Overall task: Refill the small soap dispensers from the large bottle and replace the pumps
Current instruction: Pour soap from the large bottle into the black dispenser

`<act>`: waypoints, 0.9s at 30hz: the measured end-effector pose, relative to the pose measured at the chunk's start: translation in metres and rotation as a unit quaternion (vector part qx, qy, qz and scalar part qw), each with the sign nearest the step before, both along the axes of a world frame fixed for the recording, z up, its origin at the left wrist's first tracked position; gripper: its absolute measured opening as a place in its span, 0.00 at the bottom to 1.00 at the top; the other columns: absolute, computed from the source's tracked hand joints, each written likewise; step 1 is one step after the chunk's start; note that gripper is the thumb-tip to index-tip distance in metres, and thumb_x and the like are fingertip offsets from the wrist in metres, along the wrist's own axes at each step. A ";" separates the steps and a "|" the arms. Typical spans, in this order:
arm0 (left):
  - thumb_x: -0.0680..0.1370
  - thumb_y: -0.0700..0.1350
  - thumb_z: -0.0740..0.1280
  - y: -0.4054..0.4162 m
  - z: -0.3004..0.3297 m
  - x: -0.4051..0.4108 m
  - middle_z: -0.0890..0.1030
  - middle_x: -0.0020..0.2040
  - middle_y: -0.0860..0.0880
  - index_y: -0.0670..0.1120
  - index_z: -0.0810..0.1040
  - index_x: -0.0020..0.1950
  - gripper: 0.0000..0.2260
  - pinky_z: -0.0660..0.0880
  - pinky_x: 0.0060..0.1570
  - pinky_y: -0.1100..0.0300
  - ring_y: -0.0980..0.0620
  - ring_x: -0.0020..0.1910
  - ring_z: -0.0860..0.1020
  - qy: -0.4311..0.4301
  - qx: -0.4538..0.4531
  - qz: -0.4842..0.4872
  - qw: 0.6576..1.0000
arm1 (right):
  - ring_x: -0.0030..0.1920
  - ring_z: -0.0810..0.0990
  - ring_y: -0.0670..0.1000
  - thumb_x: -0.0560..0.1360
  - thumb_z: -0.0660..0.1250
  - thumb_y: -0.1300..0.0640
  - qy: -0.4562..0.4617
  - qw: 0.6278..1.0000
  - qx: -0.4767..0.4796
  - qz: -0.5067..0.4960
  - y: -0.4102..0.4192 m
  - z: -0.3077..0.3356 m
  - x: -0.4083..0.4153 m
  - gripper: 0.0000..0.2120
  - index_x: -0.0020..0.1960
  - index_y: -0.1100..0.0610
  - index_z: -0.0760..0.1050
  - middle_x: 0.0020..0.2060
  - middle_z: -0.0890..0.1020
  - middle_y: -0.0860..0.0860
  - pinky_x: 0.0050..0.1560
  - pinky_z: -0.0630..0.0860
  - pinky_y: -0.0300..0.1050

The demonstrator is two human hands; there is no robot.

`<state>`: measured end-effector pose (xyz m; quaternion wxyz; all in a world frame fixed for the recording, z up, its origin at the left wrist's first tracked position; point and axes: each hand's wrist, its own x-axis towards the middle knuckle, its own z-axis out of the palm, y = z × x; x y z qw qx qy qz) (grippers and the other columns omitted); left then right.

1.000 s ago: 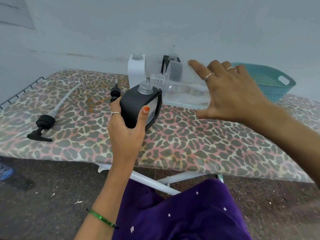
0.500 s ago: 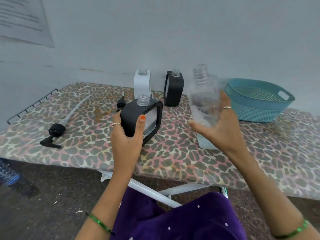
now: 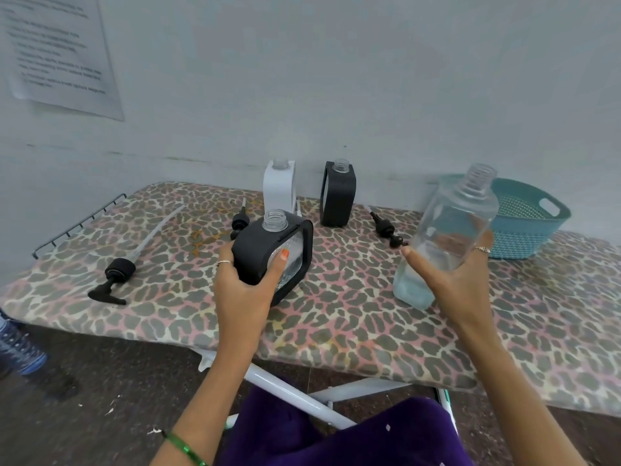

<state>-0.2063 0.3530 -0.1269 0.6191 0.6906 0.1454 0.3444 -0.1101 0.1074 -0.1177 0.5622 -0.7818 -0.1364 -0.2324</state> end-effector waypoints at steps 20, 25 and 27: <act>0.72 0.50 0.73 0.020 0.008 -0.013 0.81 0.52 0.57 0.61 0.73 0.53 0.14 0.77 0.51 0.57 0.60 0.51 0.80 -0.041 0.003 0.062 0.997 | 0.72 0.62 0.50 0.71 0.64 0.35 -0.008 0.994 0.018 -0.104 0.015 0.002 -0.046 0.42 0.77 0.50 0.50 0.73 0.61 0.52 0.72 0.62 0.55; 0.72 0.50 0.72 0.051 0.011 -0.027 0.78 0.50 0.60 0.50 0.74 0.57 0.16 0.76 0.52 0.60 0.64 0.48 0.78 -0.059 0.026 0.133 0.989 | 0.66 0.67 0.55 0.74 0.64 0.48 -0.180 0.979 -0.016 -0.097 0.037 0.018 -0.065 0.30 0.69 0.63 0.62 0.65 0.67 0.61 0.67 0.66 0.48; 0.73 0.49 0.72 0.064 0.010 -0.031 0.78 0.49 0.58 0.49 0.72 0.58 0.16 0.76 0.50 0.61 0.64 0.47 0.78 -0.058 0.033 0.151 0.986 | 0.65 0.65 0.52 0.73 0.65 0.53 -0.245 0.964 -0.046 -0.088 0.053 0.025 -0.069 0.26 0.66 0.64 0.64 0.63 0.67 0.62 0.67 0.65 0.42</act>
